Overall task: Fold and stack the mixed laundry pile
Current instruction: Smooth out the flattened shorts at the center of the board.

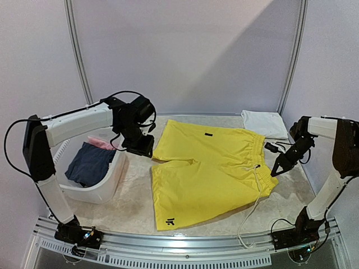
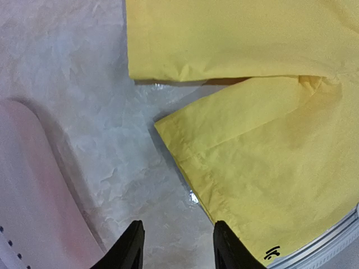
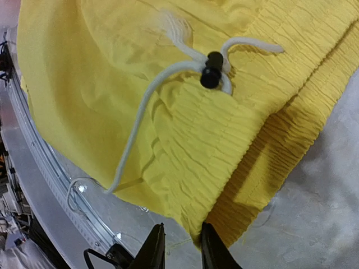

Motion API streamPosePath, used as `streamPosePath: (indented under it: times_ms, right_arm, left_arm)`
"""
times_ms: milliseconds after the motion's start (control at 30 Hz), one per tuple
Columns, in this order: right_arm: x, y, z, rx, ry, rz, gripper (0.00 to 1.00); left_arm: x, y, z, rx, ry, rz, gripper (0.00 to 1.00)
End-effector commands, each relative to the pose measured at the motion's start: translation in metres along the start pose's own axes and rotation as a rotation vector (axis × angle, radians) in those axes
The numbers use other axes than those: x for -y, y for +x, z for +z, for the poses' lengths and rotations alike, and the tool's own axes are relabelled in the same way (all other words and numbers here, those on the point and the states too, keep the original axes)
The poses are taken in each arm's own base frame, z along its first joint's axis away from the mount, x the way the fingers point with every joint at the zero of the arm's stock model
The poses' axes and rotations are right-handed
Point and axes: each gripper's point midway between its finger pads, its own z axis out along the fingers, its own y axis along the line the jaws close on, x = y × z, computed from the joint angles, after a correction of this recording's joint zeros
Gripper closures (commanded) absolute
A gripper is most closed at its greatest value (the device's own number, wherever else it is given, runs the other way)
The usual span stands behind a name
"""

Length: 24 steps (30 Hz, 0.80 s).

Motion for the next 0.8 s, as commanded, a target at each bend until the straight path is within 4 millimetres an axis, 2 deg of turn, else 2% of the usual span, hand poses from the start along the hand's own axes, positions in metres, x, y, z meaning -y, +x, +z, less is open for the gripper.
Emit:
streamPosePath:
  times_ms: [0,167,300,433,533,633,767]
  right_arm:
    - [-0.002,0.012,0.006,-0.033,-0.011,0.016,0.73]
    - [-0.002,0.023,0.001,-0.032,0.068,-0.017,0.66]
    - [0.003,0.028,-0.006,-0.025,0.150,-0.043,0.63]
    - [0.006,0.014,-0.028,0.033,0.229,-0.060,0.63]
    - [0.000,0.005,-0.043,0.071,0.248,-0.057,0.62]
    - [-0.011,0.004,-0.042,0.098,0.206,-0.082,0.61]
    - [-0.016,0.003,-0.022,0.099,0.127,-0.145,0.62]
  left_arm:
    - [0.015,0.013,-0.018,0.120,0.065,-0.040,0.57]
    - [0.052,0.074,-0.006,0.049,0.153,0.018,0.55]
    - [0.097,0.117,0.003,0.029,0.215,0.162,0.54]
    - [0.120,0.128,0.022,0.009,0.216,0.237,0.54]
    - [0.146,0.141,0.035,-0.032,0.246,0.334,0.54]
    - [0.174,0.163,0.044,-0.073,0.284,0.466,0.54]
    - [0.175,0.183,0.071,-0.149,0.230,0.497,0.55]
